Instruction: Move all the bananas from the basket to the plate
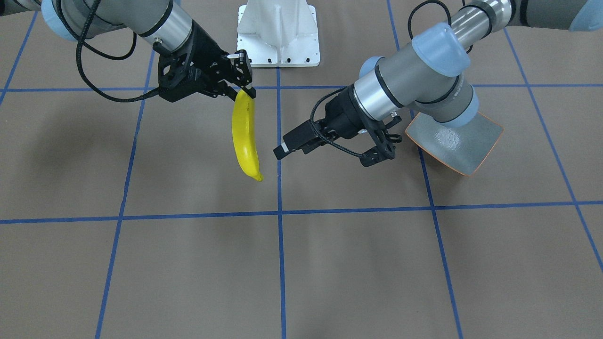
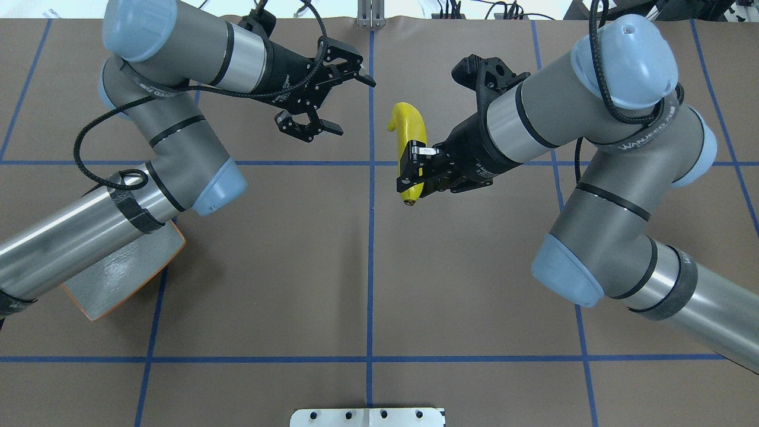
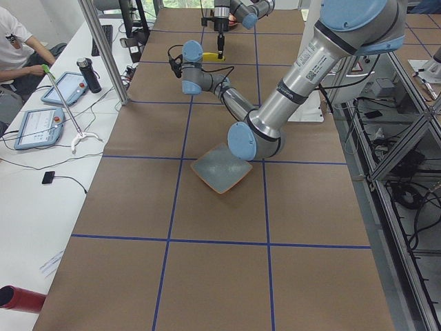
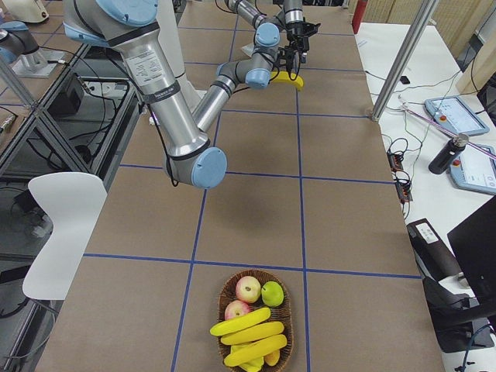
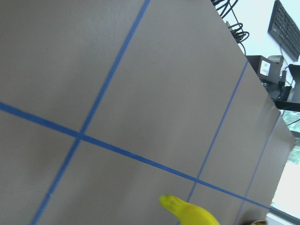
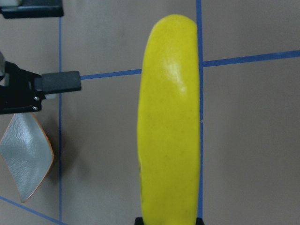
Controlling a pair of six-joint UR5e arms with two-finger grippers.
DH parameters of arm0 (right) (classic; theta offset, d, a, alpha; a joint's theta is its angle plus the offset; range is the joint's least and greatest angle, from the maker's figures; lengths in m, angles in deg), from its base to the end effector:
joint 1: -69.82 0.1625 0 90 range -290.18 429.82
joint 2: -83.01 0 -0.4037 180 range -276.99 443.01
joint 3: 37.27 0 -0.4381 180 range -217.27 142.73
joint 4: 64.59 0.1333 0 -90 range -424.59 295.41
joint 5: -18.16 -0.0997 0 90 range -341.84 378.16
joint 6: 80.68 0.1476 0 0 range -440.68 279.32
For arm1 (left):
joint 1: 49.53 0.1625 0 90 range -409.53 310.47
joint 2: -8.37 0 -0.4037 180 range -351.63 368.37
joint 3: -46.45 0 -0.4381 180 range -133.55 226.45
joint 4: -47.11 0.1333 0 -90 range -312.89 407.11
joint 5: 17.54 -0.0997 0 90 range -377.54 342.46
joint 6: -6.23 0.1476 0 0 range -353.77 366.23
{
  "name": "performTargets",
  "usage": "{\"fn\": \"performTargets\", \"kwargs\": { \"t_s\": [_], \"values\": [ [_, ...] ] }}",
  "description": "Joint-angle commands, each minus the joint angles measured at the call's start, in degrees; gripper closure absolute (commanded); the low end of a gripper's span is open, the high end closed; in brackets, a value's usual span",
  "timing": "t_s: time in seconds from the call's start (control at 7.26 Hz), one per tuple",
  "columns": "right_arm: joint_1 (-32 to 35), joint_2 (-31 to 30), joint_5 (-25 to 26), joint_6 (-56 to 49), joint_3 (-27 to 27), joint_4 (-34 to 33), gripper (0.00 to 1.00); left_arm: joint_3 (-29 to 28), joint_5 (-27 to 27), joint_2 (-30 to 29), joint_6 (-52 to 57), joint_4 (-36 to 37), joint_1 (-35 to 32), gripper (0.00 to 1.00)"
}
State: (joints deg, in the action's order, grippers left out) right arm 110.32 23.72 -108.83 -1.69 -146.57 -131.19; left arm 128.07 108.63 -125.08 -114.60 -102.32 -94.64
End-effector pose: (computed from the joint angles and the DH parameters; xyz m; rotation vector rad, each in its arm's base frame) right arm -0.4495 -0.4424 0.1120 0.0372 -1.3402 0.0219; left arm 0.4946 -0.5619 0.0951 -0.2780 1.6337 -0.4939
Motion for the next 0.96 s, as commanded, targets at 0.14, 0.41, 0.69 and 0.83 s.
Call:
{"fn": "performTargets", "kwargs": {
  "t_s": [0.14,0.41,0.69,0.83],
  "values": [
    [-1.03,-0.39,0.96,1.44,0.5,3.93,1.0,0.48,-3.99,-0.32,-3.18,-5.42,3.53,0.01],
    [-0.94,-0.39,0.78,1.53,0.41,5.94,1.0,0.3,-8.19,-0.23,-6.61,-8.94,5.28,0.05],
    [-1.03,-0.39,0.78,1.53,0.23,6.21,1.0,0.3,-9.09,-0.05,-6.43,-9.04,6.08,0.13],
    [-0.94,-0.48,0.7,1.18,0.23,6.3,1.0,0.39,-9.09,-0.14,-6.43,-9.04,6.08,0.5]
  ]
}}
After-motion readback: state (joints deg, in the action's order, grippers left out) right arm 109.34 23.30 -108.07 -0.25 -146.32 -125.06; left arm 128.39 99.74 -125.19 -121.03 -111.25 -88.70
